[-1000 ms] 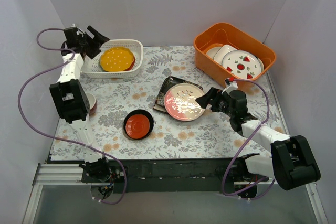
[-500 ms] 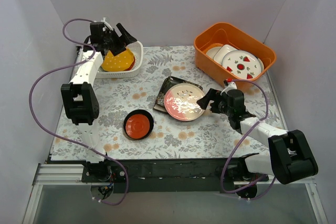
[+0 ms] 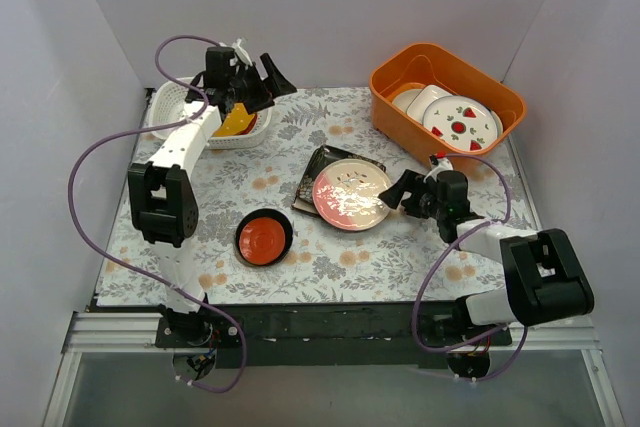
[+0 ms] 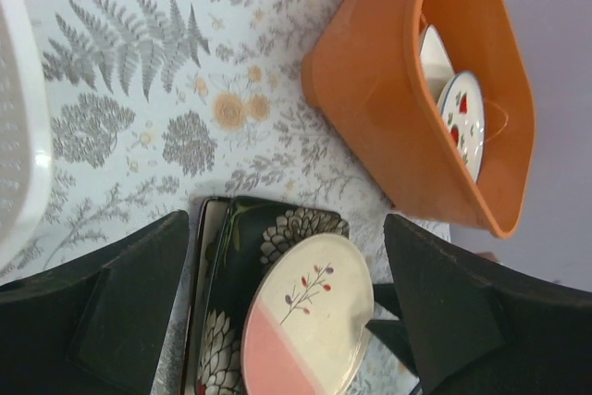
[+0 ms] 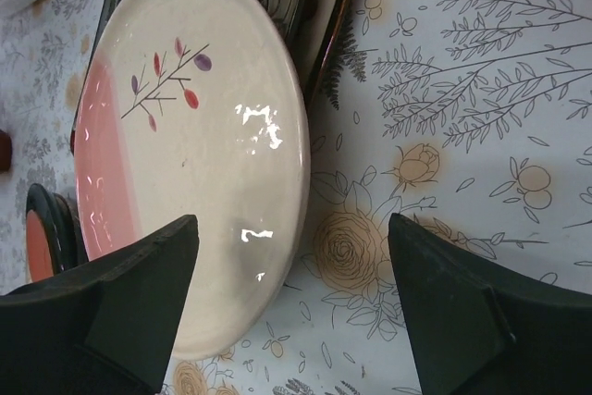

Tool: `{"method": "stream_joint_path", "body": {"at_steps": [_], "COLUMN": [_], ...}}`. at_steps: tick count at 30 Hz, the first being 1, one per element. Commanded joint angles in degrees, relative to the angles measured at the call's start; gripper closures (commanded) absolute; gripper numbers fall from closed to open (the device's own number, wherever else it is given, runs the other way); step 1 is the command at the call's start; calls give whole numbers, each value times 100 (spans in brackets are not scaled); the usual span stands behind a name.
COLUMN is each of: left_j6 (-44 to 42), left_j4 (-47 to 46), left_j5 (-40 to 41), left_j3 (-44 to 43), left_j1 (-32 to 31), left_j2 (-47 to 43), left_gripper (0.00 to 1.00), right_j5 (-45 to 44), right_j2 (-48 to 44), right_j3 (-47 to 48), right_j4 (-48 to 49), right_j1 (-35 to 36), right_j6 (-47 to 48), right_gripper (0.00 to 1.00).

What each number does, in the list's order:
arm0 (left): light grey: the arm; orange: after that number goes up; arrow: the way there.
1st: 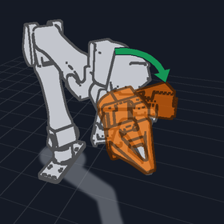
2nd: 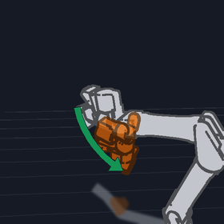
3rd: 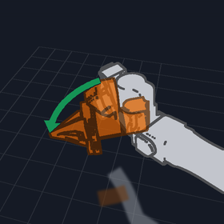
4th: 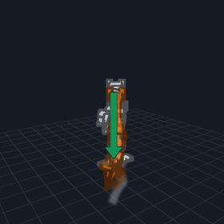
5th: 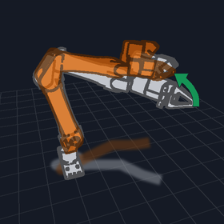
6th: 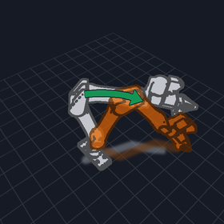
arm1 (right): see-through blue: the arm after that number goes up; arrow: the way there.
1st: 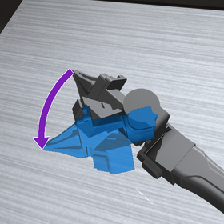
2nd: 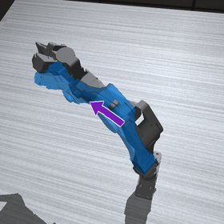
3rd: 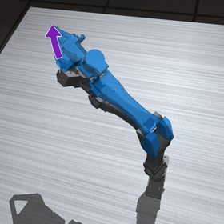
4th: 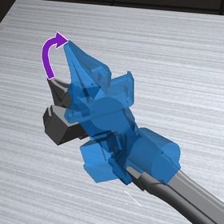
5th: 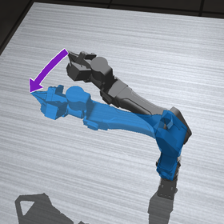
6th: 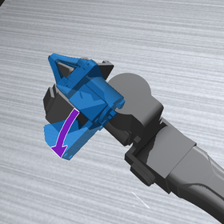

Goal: Place the plates into the plastic bin on the countertop
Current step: Pick up the plate at the center of the board.

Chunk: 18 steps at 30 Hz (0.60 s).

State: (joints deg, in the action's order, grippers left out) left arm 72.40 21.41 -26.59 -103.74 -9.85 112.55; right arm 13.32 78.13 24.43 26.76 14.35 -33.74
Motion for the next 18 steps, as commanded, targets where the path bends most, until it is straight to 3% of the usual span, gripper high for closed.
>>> {"method": "stream_joint_path", "body": {"at_steps": [1,9,18], "left_j6": [37,-138,-209], "left_j4": [-127,-75,4], "left_j5": [-171,22,-57], "left_j3": [826,873,785], "left_j1": [-245,-711,-729], "left_j2": [-497,-533,-445], "left_gripper": [15,15,15], "right_j5": [636,1295,1507], "right_j2": [273,985,1301], "right_j3": [-175,-245,-254], "right_j4": [847,1831,2149], "right_j1": [-239,-292,-301], "right_j6": [-299,-660,-827], "right_gripper": [13,24,36]}}
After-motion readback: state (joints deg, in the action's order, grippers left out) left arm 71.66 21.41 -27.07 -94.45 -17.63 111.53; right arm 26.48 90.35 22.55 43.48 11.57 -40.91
